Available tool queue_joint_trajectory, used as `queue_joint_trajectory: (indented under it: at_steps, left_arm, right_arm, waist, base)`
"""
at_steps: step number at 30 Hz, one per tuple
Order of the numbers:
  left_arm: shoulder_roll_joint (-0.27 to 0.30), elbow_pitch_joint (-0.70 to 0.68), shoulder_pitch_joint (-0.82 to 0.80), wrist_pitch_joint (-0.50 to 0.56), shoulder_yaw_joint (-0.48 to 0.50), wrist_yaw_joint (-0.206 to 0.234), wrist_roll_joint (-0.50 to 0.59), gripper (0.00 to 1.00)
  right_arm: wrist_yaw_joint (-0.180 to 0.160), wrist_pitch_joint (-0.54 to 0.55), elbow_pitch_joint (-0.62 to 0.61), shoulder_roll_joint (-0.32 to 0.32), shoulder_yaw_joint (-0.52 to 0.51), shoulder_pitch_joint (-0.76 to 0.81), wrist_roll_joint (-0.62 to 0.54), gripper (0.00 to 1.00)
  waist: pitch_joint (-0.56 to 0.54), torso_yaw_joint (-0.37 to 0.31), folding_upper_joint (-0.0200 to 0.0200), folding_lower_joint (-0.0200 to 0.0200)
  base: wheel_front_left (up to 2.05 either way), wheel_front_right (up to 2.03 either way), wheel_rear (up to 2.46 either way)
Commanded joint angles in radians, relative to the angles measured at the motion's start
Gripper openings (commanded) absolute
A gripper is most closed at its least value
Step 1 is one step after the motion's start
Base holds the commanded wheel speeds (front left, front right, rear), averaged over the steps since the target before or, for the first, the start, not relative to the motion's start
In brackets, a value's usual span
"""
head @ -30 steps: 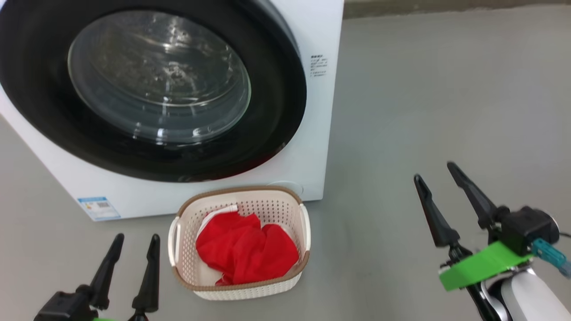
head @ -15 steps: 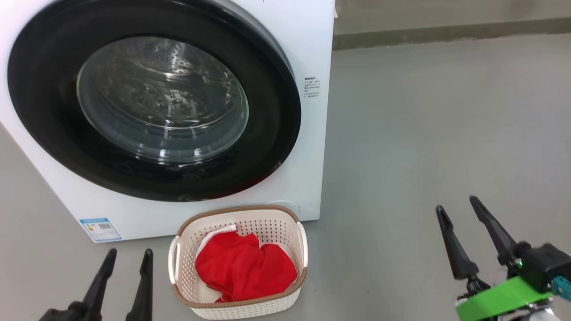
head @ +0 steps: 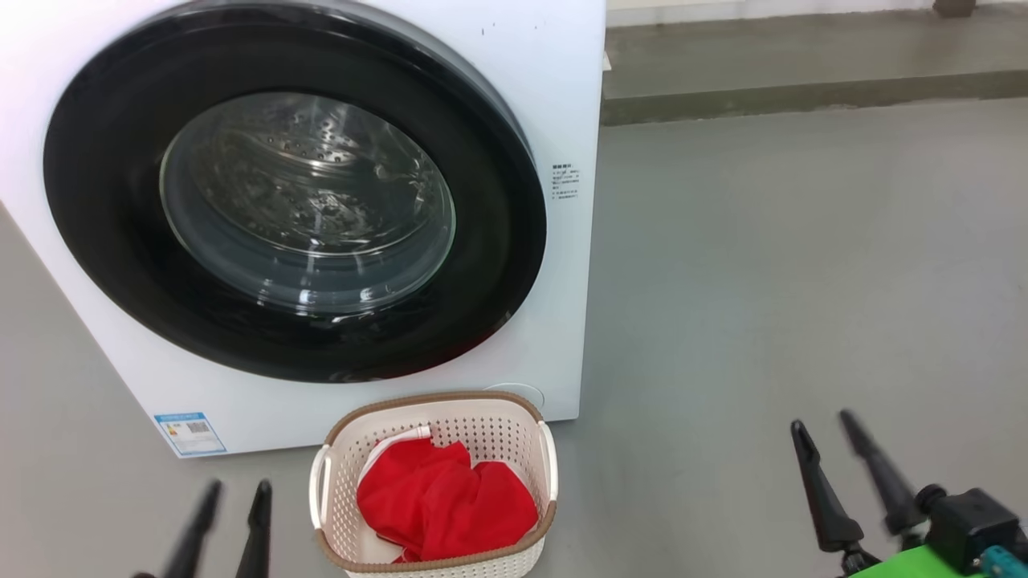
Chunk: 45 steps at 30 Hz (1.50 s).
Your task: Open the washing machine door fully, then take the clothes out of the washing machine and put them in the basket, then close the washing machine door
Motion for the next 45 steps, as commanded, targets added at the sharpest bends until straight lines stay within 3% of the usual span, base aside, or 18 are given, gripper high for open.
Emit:
queue_joint_trajectory:
  at_steps: [1, 10, 15, 45]
  left_arm:
    - [0.000, -0.001, 0.000, 0.000, 0.000, 0.000, -0.001, 0.00]
    - [-0.020, 0.032, 0.000, 0.021, 0.001, 0.000, -0.072, 0.00]
    - [-0.023, 0.037, -0.009, 0.035, 0.005, -0.001, -0.122, 0.00]
    - [-0.046, 0.070, -0.063, 0.119, 0.031, -0.002, -0.416, 0.00]
  right_arm:
    - [0.000, 0.000, -0.001, 0.000, 0.000, 0.000, 0.000, 0.00]
    - [0.000, 0.021, 0.031, 0.012, -0.005, -0.006, 0.074, 0.00]
    - [0.000, 0.036, 0.035, 0.014, -0.010, -0.015, 0.127, 0.00]
    - [0.000, 0.121, 0.061, 0.027, -0.041, -0.066, 0.429, 0.00]
  waist:
    - [0.000, 0.000, 0.0000, 0.0000]
    - [0.003, -0.002, 0.0000, 0.0023]
    - [0.010, -0.004, 0.0000, 0.0001]
    - [0.034, -0.013, 0.0000, 0.0000]
  base:
    - [0.00, 0.00, 0.00]
    - [0.00, 0.00, 0.00]
    - [0.00, 0.00, 0.00]
    - [0.00, 0.00, 0.00]
